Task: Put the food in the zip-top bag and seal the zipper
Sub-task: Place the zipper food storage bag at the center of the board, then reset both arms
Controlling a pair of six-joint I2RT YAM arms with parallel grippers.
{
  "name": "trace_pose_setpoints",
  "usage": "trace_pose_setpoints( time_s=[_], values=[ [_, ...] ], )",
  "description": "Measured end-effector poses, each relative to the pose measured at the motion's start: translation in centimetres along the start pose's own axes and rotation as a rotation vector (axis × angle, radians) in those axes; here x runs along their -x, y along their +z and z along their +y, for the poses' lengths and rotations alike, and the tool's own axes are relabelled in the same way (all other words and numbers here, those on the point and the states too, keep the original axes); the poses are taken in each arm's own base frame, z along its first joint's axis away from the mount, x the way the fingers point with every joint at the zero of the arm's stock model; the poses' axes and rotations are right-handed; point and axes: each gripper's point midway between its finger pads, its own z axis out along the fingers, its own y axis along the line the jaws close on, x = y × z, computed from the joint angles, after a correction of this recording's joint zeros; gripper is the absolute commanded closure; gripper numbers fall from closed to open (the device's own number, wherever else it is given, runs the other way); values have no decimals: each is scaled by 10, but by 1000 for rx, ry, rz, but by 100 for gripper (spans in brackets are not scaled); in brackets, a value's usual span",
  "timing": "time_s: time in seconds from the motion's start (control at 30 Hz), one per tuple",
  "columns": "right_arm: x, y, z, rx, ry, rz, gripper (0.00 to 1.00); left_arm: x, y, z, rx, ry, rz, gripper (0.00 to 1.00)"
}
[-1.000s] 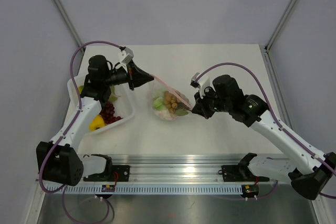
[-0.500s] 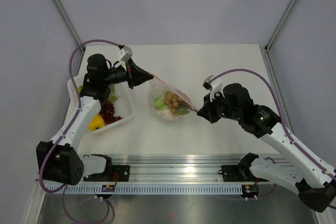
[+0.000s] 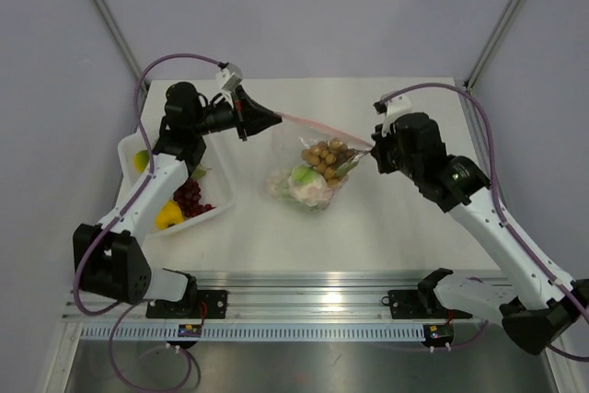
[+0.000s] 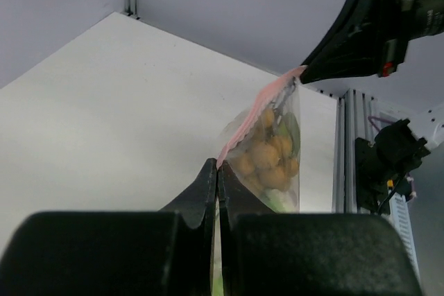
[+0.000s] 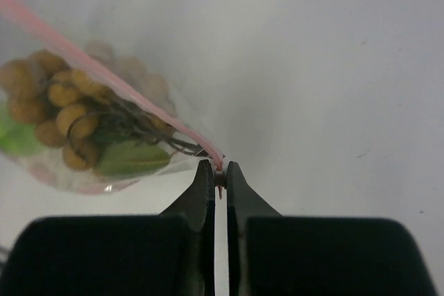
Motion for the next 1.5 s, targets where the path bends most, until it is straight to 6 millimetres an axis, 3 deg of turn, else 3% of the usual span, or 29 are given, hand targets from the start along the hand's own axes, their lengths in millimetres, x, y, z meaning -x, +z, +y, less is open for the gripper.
trace_pose_setpoints(
  time_s=[0.17, 0.33, 0.4, 0.43, 0.47, 0.5, 0.57, 0.67, 0.7, 0.77, 0.87, 1.07, 1.13, 1.2, 1.37, 1.5],
  values=[
    [52, 24, -63, -187, 12, -58, 100, 25, 37, 21, -40, -24, -50, 100],
    [116, 17, -97, -288, -32, -190, 98, 63, 65, 44, -76, -35, -120, 100],
    [131, 9, -100, -298, -61, -239, 94, 76, 70, 47, -94, -25, -154, 53],
    [133, 6, -99, -292, -72, -250, 91, 81, 71, 47, -106, -21, -171, 39],
    [130, 3, -97, -279, -87, -255, 70, 86, 71, 45, -116, -24, -186, 26],
    [128, 2, -94, -260, -86, -269, 56, 89, 70, 43, -123, -31, -197, 1],
    [105, -1, -84, -202, -85, -260, 34, 92, 66, 41, -131, -37, -221, 1],
    [61, -1, -71, -130, -61, -212, 28, 77, 54, 39, -111, -75, -219, 1],
    [46, 0, -68, -120, -46, -192, 20, 69, 49, 39, -92, -95, -211, 1],
    [19, 2, -68, -123, -2, -138, 14, 60, 40, 39, -54, -116, -193, 1],
    [-5, 1, -75, -181, 67, -68, 1, 60, 26, 36, 62, -100, -163, 1],
    [-27, -6, -97, -379, 300, 34, 1, 80, -10, -4, 309, 27, -150, 1],
    [-35, -4, -99, -412, 362, 60, 1, 75, -28, -10, 390, 40, -145, 1],
    [-45, -3, -100, -444, 414, 84, 1, 57, -44, -10, 462, 26, -126, 1],
    [-71, -8, -104, -514, 488, 118, 0, -29, -77, -2, 616, -80, 16, 1],
    [-82, -16, -107, -546, 520, 120, 1, -79, -105, -3, 717, -119, 106, 1]
  ],
)
